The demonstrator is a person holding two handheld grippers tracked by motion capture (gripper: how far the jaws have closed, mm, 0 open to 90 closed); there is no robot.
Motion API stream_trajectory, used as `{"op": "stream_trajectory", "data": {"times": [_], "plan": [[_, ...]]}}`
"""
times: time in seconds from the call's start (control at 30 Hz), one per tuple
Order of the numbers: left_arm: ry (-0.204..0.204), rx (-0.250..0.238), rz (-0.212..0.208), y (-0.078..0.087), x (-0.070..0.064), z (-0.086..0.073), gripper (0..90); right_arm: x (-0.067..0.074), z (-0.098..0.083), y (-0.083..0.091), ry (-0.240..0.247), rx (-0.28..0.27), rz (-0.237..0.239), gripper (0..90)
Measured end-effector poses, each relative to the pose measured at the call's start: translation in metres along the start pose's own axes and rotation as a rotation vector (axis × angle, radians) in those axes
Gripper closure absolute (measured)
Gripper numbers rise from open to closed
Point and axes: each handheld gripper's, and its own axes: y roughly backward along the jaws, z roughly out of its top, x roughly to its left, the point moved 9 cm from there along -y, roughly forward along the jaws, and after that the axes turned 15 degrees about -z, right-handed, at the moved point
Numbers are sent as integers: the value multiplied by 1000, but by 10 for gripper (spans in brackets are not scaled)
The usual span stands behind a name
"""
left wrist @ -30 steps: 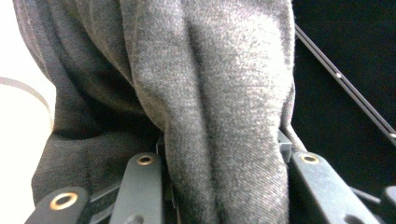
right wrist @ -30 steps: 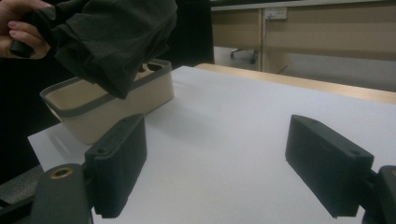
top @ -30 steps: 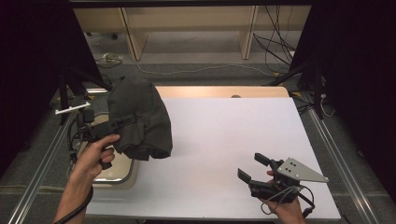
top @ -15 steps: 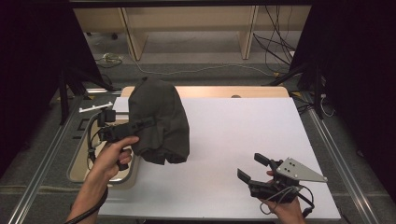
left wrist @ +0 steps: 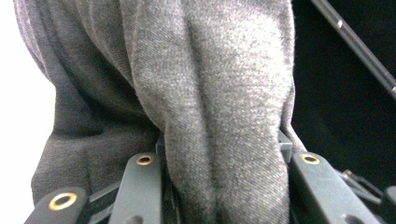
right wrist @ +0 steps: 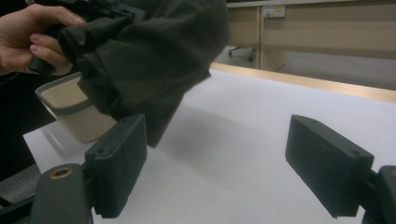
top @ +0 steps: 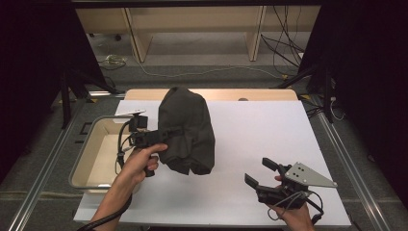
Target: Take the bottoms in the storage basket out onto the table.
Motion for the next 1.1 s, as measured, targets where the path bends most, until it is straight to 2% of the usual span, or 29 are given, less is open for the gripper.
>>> {"op": "stream_trajectory", "data": {"times": [0.4,0.5,0.7,0.83,1.0,1.1], "plan": [[24,82,25,-40,11,-25,608,0,-1,0,1,2,0,215],[42,83,20,-47,13,-28,607,0,0,0,-8,2,3,215],[42,87,28,-59,15,-30,603,0,0,0,-8,-1,5,215],[40,81,51,-66,24,-34,598,0,-1,0,-4,7,5,214],[54,140,93,-79,40,-55,563,1,-1,-1,-3,9,6,214],[22,181,108,-86,44,-66,546,1,0,0,-11,3,13,214]]}}
